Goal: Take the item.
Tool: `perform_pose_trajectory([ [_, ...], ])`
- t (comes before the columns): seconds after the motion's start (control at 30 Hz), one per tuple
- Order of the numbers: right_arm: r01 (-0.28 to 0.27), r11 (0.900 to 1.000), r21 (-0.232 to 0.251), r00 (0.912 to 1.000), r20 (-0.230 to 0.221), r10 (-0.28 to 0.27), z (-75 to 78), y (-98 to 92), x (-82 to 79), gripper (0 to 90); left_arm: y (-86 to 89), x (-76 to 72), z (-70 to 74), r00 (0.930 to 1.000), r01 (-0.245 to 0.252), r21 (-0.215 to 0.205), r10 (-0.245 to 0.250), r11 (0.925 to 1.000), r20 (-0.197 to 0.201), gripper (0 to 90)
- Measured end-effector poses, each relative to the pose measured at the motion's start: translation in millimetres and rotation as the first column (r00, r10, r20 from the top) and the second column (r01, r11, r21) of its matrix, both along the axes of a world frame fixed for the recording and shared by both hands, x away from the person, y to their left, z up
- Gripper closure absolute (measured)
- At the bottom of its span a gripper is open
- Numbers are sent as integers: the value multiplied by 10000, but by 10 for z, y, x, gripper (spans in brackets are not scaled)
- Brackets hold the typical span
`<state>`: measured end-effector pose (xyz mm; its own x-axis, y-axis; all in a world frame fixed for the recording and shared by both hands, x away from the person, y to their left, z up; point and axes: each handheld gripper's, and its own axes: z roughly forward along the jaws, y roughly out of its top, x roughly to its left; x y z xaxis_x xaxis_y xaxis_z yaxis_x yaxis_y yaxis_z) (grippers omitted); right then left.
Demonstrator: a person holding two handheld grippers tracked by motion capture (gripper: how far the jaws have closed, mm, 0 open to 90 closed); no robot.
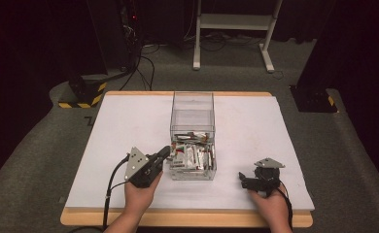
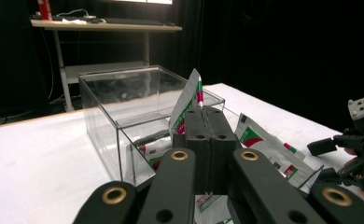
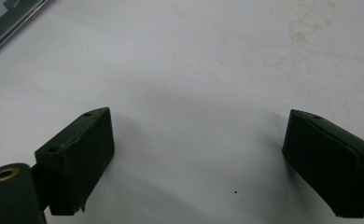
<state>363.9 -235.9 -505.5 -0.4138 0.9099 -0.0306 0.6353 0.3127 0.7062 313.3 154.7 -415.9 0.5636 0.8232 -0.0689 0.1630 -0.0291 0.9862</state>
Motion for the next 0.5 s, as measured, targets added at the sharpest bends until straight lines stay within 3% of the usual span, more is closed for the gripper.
perform_pose_trajectory([
  [0.5,-23,10000,-11,10000,12,23,0,-2,1,89,142,-35,100,9993,-223,-267,231,9994,285,896],
])
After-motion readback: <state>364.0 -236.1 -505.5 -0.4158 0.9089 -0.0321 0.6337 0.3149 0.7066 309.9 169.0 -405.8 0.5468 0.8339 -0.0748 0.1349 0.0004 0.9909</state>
